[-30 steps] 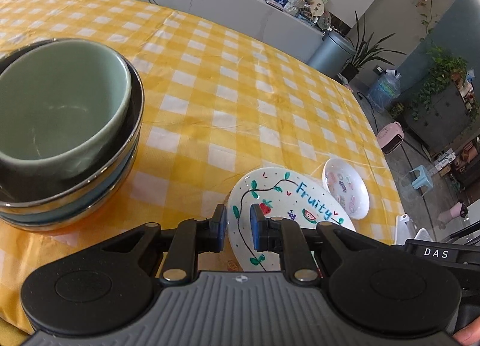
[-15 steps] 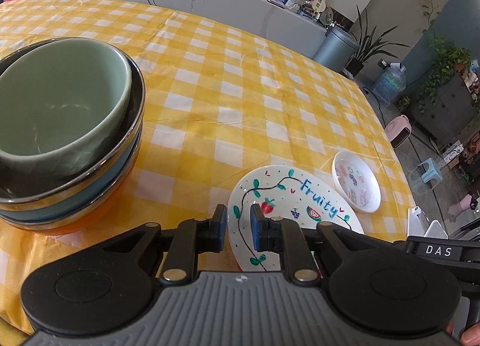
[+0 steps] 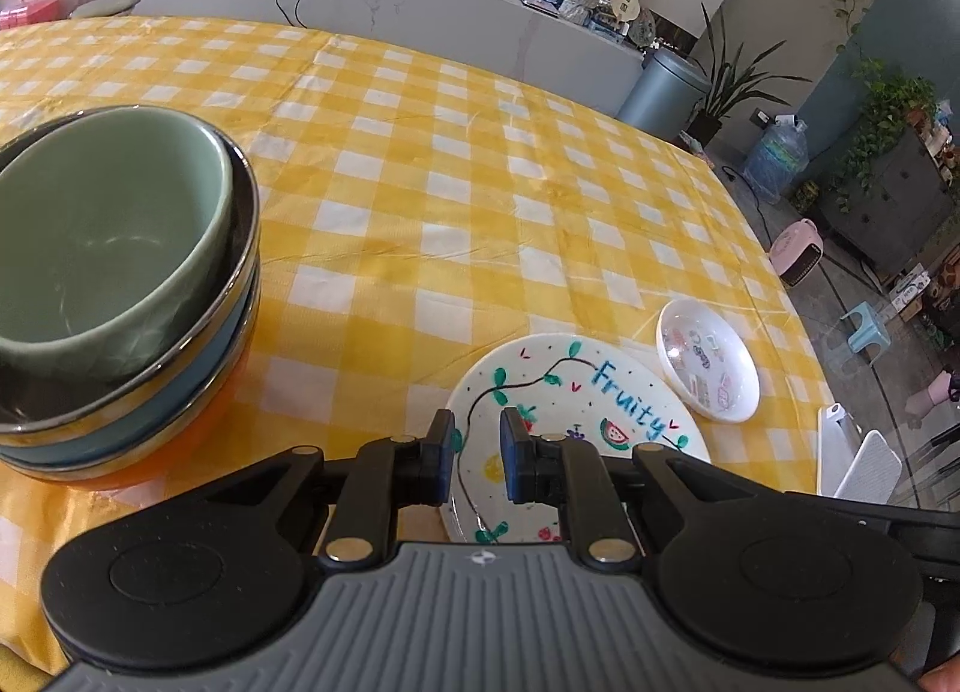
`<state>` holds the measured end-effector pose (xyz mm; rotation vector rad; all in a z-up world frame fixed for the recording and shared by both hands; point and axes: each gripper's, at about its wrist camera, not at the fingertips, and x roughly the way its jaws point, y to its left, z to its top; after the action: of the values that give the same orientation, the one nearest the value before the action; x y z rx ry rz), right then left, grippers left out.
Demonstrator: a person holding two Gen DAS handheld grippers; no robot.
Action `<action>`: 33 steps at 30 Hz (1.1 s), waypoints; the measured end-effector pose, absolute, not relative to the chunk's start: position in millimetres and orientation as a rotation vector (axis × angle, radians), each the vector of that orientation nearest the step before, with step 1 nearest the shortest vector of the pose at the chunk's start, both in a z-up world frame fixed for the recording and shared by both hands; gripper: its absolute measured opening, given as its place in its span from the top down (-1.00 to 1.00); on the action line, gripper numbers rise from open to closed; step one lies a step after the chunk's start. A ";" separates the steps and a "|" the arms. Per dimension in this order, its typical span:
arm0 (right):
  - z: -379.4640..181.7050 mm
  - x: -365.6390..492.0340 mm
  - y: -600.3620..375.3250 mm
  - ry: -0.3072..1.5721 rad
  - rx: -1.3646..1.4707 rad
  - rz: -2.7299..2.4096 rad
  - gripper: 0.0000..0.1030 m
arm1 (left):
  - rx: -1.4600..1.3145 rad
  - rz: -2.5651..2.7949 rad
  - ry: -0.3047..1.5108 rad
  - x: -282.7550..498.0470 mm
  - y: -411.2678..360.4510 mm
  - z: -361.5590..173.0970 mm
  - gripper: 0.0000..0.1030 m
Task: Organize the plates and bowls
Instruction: 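Release the Fruity plate and move the left gripper to the small sticker bowl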
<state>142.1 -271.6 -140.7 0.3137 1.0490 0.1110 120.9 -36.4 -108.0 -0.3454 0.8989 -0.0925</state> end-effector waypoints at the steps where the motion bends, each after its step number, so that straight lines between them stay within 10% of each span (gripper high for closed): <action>1: -141.6 142.4 -272.9 1.055 0.322 0.110 0.82 | -0.339 -0.092 0.898 120.5 -37.4 -107.7 0.65; 33: -137.4 139.2 -291.6 1.009 0.440 0.026 0.87 | -0.343 -0.080 0.877 107.4 -28.4 -101.6 0.49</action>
<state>139.2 -291.6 -137.4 0.4401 1.0095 0.0256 107.4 -28.4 -101.6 -0.3433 0.8769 -0.0804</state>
